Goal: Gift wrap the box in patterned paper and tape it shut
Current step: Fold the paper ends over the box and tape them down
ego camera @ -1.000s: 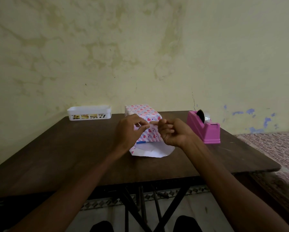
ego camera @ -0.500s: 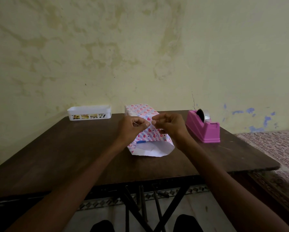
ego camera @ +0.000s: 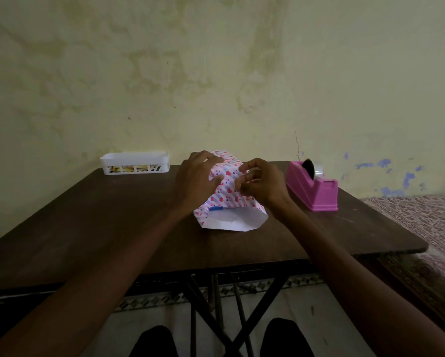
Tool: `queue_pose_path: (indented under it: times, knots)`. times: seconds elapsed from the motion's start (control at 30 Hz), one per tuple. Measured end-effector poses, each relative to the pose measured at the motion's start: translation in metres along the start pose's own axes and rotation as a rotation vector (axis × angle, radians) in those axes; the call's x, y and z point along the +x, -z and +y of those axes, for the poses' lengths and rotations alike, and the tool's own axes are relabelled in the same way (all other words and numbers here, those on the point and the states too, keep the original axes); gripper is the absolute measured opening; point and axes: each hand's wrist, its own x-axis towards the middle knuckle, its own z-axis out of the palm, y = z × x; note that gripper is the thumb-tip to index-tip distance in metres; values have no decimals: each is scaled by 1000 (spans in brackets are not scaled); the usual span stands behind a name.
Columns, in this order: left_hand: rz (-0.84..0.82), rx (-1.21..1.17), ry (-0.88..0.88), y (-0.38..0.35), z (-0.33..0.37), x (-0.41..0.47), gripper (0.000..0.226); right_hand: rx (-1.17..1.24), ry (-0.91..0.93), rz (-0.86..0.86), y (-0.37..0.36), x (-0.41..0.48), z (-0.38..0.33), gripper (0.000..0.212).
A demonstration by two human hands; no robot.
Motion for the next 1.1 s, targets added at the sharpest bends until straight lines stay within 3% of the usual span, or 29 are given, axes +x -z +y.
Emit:
queue_pose_path:
  times: [0.27,0.5,0.83,1.1]
  knots:
    - [-99,220,-132,-15,2,12,50,-418,231,-130,-25,9,16,29]
    - [-106,320,-176,-28,-8,6,69,-493,217,-140,-45,9,42,34]
    - [-102,310,-227,-31,-15,7,76,-422,222,-118,-62,13,64,33]
    - [-119,304,-201,-35,-19,9,79,-424,155,-167,-73,22,69,47]
